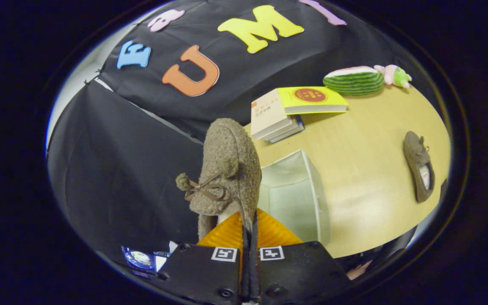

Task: Open the storage box then place both shoes into the box .Put the left shoe in first, then the right shoe, with the right side of both shoes facing outward in a uniform manner.

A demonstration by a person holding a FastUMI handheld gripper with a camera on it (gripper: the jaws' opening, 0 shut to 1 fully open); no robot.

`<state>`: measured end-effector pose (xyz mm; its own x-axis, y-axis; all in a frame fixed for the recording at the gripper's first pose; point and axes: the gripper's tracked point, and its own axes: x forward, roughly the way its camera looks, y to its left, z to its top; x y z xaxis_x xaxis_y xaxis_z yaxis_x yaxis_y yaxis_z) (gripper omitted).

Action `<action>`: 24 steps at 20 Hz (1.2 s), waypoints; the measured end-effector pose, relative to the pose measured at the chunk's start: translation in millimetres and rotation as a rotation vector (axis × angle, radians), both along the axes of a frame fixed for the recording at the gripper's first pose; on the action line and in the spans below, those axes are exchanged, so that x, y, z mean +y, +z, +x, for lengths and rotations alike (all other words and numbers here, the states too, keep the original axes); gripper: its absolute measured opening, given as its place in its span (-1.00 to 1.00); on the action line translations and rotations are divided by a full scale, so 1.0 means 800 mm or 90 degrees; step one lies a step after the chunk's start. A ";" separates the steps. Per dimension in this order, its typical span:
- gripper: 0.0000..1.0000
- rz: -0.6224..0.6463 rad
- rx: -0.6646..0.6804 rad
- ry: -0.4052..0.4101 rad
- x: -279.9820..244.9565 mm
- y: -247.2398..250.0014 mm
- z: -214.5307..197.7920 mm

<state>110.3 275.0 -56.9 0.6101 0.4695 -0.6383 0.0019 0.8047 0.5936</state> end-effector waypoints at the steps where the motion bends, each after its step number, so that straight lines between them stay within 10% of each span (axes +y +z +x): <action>1: -0.88 -0.004 0.009 0.003 0.014 -0.013 0.002; 18: -0.87 -0.045 0.181 -0.027 0.057 -0.190 0.016; 24: 0.14 -0.026 0.129 -0.007 0.060 -0.161 0.023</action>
